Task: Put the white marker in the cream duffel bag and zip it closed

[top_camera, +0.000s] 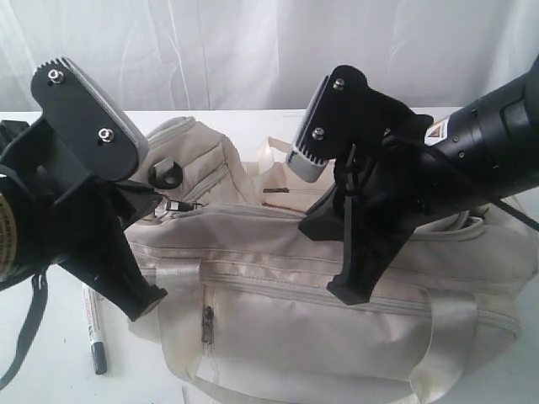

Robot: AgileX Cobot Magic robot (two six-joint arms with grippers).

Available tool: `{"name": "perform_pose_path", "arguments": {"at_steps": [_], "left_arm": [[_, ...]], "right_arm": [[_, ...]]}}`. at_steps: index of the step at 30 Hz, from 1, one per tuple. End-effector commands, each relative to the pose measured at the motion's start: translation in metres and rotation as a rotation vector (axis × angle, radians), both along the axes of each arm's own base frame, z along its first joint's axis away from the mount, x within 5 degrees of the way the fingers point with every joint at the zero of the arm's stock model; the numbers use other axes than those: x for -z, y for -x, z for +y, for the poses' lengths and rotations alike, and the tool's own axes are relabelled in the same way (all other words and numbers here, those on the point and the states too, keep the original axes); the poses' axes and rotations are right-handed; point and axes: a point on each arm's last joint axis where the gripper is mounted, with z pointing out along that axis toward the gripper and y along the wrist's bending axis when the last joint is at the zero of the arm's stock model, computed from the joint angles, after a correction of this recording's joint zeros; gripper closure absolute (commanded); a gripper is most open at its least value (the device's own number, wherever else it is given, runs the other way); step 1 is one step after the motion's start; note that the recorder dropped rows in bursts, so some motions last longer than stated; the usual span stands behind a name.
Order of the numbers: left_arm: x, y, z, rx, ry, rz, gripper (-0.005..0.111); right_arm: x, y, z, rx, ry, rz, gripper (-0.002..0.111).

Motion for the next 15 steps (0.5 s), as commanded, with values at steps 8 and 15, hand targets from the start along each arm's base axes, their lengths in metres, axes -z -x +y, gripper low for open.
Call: {"name": "perform_pose_path", "arguments": {"at_steps": [8,15], "left_arm": [[0.002,-0.005,0.021,-0.147,-0.061,-0.022,0.107],[0.001,-0.005,0.019,-0.141,-0.027,-0.022,0.107]], "right_arm": [[0.000,-0.004,-0.002,-0.065,-0.003,-0.091,0.069],[-0.006,-0.005,0.004,-0.080,-0.098,-0.119,0.061]]}}
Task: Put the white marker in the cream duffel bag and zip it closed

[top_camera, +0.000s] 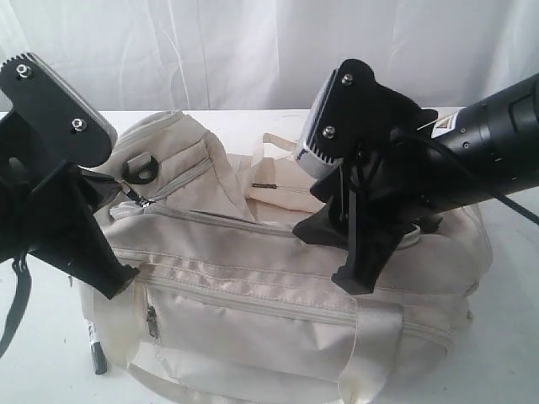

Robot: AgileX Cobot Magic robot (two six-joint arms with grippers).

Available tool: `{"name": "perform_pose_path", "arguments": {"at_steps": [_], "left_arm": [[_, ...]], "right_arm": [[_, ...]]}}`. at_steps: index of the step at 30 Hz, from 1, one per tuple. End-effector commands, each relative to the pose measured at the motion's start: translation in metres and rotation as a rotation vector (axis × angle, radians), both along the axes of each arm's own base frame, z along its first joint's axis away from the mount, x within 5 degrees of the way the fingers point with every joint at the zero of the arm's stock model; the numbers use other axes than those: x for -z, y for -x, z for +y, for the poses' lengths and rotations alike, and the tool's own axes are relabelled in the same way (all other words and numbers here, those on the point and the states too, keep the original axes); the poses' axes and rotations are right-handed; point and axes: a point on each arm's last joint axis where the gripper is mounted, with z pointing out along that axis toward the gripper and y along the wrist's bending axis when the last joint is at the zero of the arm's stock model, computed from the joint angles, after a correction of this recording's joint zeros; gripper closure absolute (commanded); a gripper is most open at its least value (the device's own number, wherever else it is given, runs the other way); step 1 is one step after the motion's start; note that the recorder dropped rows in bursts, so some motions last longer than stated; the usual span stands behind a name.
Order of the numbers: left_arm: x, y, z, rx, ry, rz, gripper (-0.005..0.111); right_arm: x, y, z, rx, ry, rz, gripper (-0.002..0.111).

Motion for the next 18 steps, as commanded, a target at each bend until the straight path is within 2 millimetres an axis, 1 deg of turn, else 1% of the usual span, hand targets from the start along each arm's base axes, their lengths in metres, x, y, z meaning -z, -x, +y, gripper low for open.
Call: {"name": "perform_pose_path", "arguments": {"at_steps": [1,6,9,12,18], "left_arm": [[-0.002,0.000,0.003,-0.008,0.010,-0.019,0.107],[-0.003,0.001,-0.002,0.026,0.045,-0.021,0.107],[-0.004,0.001,-0.003,0.041,0.054,-0.023,0.107],[-0.004,0.001,-0.003,0.042,0.054,-0.023,0.107],[-0.004,0.001,-0.003,0.042,0.054,-0.023,0.107]], "right_arm": [[-0.004,0.000,0.003,-0.041,-0.047,-0.041,0.061],[-0.009,0.002,0.012,-0.116,-0.143,-0.056,0.060],[-0.008,0.000,0.018,-0.147,-0.197,-0.046,0.057],[-0.003,-0.005,0.024,-0.163,-0.229,-0.042,0.053],[0.011,-0.011,0.036,-0.224,-0.282,0.012,0.054]]}}
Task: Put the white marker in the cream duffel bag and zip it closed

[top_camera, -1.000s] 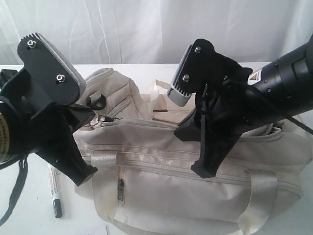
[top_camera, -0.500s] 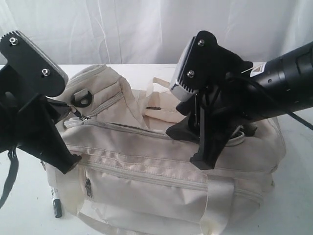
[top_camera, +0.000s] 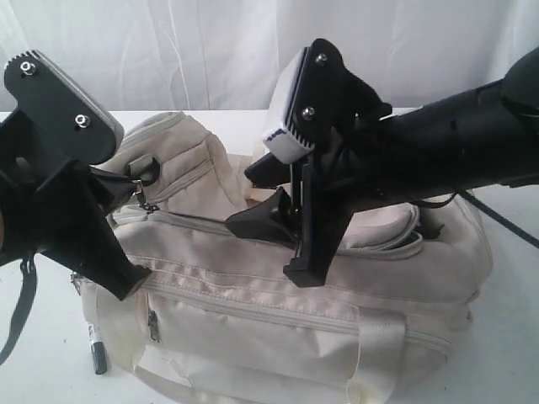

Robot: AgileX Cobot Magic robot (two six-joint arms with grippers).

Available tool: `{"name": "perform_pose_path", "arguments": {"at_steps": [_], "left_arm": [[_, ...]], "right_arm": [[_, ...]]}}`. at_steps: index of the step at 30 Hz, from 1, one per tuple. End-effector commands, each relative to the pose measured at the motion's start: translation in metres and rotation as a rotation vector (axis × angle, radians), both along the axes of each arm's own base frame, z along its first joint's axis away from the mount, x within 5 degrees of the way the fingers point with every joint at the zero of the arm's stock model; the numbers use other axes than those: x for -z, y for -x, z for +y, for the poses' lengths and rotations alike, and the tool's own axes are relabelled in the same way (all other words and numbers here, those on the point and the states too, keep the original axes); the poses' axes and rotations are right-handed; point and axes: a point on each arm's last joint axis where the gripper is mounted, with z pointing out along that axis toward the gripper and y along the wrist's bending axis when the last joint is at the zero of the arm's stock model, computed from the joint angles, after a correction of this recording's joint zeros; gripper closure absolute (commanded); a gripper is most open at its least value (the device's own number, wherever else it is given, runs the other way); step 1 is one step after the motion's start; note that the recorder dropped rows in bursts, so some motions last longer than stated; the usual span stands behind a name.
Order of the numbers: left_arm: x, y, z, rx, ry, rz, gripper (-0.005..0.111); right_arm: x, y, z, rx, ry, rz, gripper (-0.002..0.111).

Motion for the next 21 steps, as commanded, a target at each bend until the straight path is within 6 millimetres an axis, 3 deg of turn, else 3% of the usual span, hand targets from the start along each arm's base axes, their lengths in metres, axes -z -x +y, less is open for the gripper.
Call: {"name": "perform_pose_path", "arguments": {"at_steps": [1,15,18,21], "left_arm": [[-0.002,0.000,0.003,-0.004,0.001,-0.019,0.107],[-0.004,-0.001,0.004,0.003,-0.033,-0.052,0.107],[-0.005,-0.001,0.004,0.009,-0.043,-0.065,0.107],[-0.005,-0.002,0.003,0.023,-0.072,-0.081,0.107]], "right_arm": [[0.008,-0.003,0.009,-0.058,-0.063,0.050,0.054],[0.034,-0.014,0.023,-0.121,-0.112,0.136,0.056],[0.038,-0.018,0.025,-0.117,-0.121,0.131,0.067],[0.039,-0.021,0.024,-0.081,-0.110,0.119,0.088]]}}
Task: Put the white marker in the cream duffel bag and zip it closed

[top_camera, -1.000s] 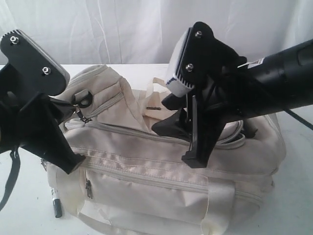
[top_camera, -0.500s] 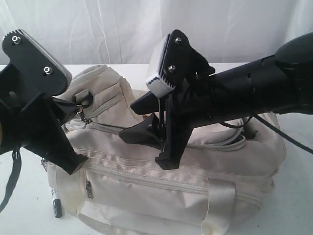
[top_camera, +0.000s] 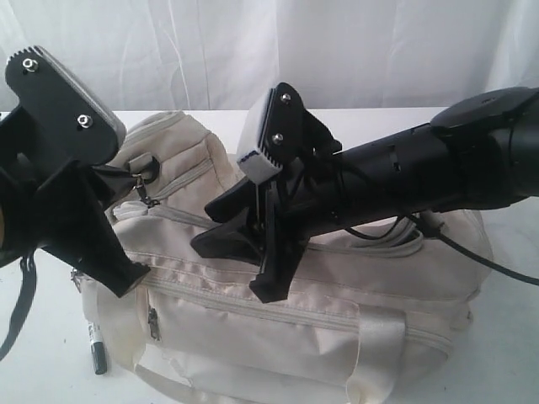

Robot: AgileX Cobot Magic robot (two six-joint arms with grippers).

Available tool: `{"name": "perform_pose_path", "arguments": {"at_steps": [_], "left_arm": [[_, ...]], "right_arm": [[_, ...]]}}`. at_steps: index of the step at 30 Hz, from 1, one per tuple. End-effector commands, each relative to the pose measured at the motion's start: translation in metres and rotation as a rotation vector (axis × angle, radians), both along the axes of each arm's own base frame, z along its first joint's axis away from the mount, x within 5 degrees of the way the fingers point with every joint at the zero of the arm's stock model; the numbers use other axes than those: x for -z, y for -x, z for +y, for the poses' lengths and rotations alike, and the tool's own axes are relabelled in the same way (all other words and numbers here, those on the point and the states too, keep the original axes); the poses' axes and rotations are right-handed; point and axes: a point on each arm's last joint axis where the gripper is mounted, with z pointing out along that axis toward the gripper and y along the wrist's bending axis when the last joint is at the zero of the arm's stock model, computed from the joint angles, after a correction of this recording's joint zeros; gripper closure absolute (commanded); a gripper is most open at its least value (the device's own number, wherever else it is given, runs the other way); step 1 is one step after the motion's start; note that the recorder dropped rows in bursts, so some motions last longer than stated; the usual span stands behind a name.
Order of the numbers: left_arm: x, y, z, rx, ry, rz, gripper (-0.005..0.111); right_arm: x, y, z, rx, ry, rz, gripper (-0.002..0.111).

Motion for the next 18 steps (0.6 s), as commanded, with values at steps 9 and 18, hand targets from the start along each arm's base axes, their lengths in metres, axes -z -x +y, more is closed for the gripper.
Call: {"name": "perform_pose_path", "arguments": {"at_steps": [9,18], "left_arm": [[0.021,-0.003,-0.002,0.104,-0.220,-0.026,0.107],[0.034,-0.002,0.002,0.160,-0.353,-0.110,0.107]], "right_arm": [[-0.002,-0.007,-0.003,0.081,0.003,-0.009,0.108],[-0.002,-0.005,-0.002,0.076,-0.009,0.037,0.108]]}}
